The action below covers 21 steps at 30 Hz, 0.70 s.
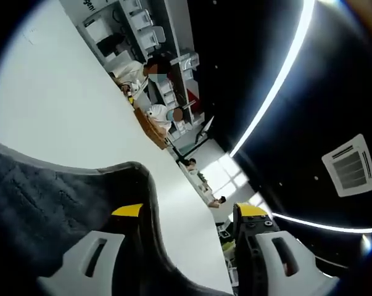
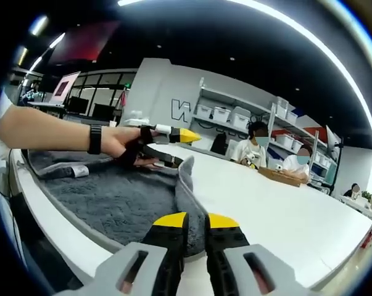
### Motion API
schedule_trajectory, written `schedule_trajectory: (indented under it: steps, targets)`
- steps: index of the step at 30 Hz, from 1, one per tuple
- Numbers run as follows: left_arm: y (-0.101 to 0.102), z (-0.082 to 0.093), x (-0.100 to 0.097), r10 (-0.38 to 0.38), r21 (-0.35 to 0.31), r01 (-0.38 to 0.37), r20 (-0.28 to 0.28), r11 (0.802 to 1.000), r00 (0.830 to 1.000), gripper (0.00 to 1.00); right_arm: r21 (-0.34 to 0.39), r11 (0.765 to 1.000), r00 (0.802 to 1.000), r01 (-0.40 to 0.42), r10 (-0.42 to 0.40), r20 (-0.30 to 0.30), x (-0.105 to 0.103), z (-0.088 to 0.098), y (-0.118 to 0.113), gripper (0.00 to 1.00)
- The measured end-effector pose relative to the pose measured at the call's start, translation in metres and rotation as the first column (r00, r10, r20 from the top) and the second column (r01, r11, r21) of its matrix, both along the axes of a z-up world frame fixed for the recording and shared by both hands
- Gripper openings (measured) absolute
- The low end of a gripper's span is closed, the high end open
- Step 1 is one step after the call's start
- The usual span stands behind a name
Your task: Open the folded towel by lifting each exposed corner and separating the folded layers until the towel lies flat within the target outline without major curled edges
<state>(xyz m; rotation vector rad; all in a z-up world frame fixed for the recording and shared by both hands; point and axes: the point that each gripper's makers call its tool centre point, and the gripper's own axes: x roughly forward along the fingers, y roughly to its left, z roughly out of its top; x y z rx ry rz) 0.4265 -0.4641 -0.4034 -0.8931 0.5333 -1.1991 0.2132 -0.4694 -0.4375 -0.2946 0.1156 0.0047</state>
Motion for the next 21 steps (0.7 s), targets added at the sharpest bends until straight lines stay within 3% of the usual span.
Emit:
schedule_trajectory:
  steps: [8, 10, 14, 18, 21]
  targets:
    - [-0.007, 0.011, 0.002, 0.004, -0.034, -0.003, 0.025, 0.999, 1.000, 0.53, -0.009, 0.998, 0.997, -0.066, 0.065, -0.045, 0.008, -0.009, 0.013, 0.02]
    - [-0.011, 0.008, -0.003, -0.016, -0.023, 0.017, 0.032, 1.000, 0.999, 0.55, -0.021, 0.997, 0.993, -0.080, 0.078, -0.088, 0.012, -0.020, 0.015, 0.03]
    - [-0.017, 0.009, -0.004, -0.003, -0.024, 0.005, 0.089, 1.000, 0.996, 0.63, -0.031, 0.999, 0.990, -0.029, 0.024, -0.139, 0.016, -0.036, 0.003, 0.04]
    - [-0.024, 0.013, -0.007, -0.002, -0.048, 0.007, 0.096, 0.999, 0.995, 0.67, 0.020, 1.000, 0.992, -0.022, 0.024, -0.125, 0.013, -0.035, -0.002, 0.05]
    - [-0.025, 0.011, -0.010, 0.001, -0.008, 0.001, 0.133, 1.000, 0.991, 0.72, 0.030, 0.999, 0.993, 0.021, -0.017, -0.119, 0.009, -0.034, -0.011, 0.07]
